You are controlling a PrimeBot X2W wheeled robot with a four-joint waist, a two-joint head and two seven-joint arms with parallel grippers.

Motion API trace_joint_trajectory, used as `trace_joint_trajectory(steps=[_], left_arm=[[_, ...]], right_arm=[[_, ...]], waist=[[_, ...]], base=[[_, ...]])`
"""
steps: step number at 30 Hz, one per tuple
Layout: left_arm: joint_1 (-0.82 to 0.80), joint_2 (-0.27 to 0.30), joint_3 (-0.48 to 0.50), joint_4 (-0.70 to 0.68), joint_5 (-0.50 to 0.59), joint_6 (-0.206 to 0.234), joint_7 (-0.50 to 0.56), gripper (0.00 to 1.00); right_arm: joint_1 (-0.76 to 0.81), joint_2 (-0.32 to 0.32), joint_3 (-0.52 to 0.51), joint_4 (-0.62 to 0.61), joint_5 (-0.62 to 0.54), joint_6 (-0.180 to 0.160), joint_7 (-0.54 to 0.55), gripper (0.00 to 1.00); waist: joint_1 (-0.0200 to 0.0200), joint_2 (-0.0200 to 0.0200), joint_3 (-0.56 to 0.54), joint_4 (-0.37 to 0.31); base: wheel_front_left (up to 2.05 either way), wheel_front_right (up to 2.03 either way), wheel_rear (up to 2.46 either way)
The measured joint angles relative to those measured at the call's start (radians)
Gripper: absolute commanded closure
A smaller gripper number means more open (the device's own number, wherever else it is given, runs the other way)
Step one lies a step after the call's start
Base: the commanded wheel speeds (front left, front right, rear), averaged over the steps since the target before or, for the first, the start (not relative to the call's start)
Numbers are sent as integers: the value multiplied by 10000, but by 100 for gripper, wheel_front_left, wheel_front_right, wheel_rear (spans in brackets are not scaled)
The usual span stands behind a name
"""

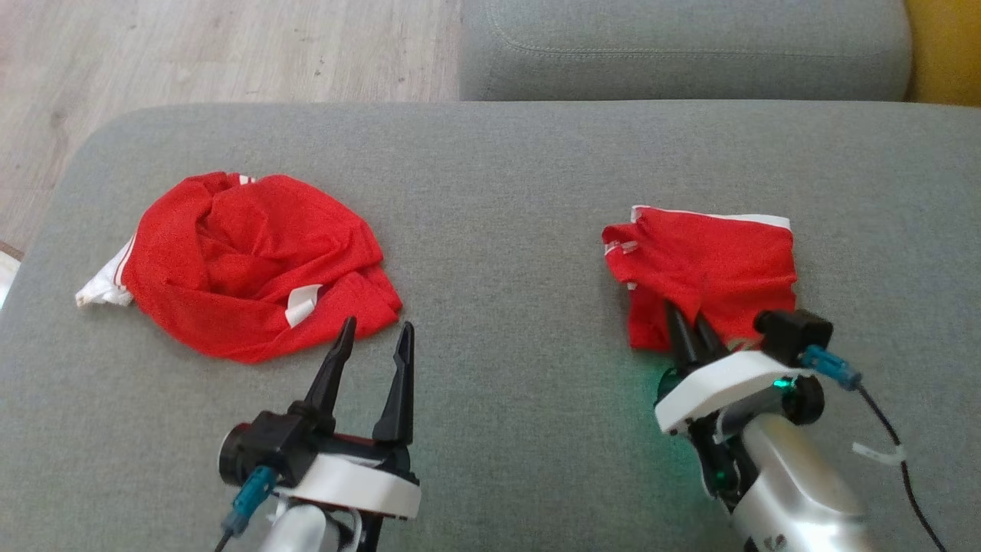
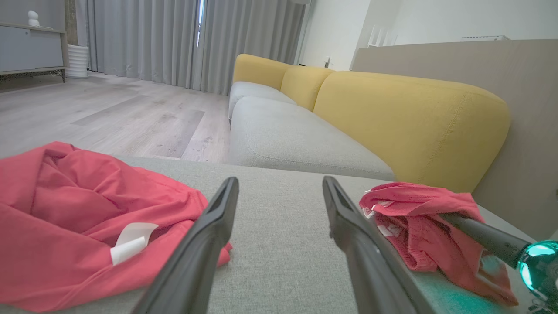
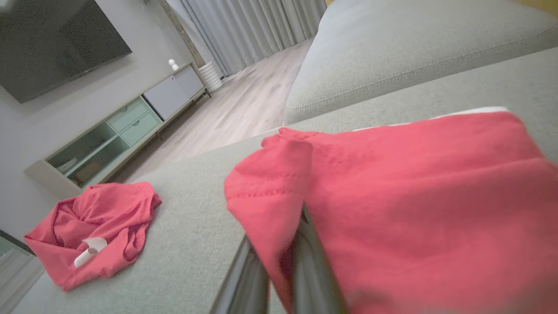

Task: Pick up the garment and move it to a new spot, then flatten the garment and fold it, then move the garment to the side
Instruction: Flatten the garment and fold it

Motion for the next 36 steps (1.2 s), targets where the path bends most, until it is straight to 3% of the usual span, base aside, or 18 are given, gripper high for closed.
trace_joint_trajectory(steps=[4,5,6,14,18,21,25,29,33,36], left_arm=[[149,0,15,2,0,0,0,0],[152,0,15,2,0,2,0,0],[151,0,21,0,0,2,0,0],[151,2,226,-25,-4,88,0,0],[152,2,355,-58,-29,88,0,0],[156,0,495,-169,-29,88,0,0],[158,2,654,-376,-29,86,0,0],[156,2,754,-681,-27,86,0,0],[157,2,882,-840,-25,40,0,0],[158,0,880,-892,-25,-13,0,0]], right_arm=[[0,-8,535,435,-31,0,157,100],[-2,-8,686,639,-67,0,314,57],[-3,-8,826,865,-251,0,431,0],[-1,-38,2847,775,-516,0,1024,0],[3,-48,2936,40,123,0,794,0],[7,-194,2316,-798,932,0,362,0],[86,-890,1116,-1653,736,0,52,0],[707,-1097,-947,-2809,-966,0,12,0],[1534,-663,-2380,-3749,-3091,0,0,0],[2157,-159,-3024,-4069,-3818,0,2,0]], waist=[[0,0,-27,-77],[0,0,-31,-104],[0,0,-32,-134],[0,0,-78,-472],[0,0,-193,-715],[0,0,-282,-938],[0,0,-375,-1256],[0,0,-406,-1566],[0,0,-364,-1824],[0,0,-365,-1930]], base=[[0,0,0],[0,0,0],[0,0,0],[0,0,0],[0,0,0],[0,0,0],[0,0,0],[0,0,0],[0,0,0],[0,0,0]])
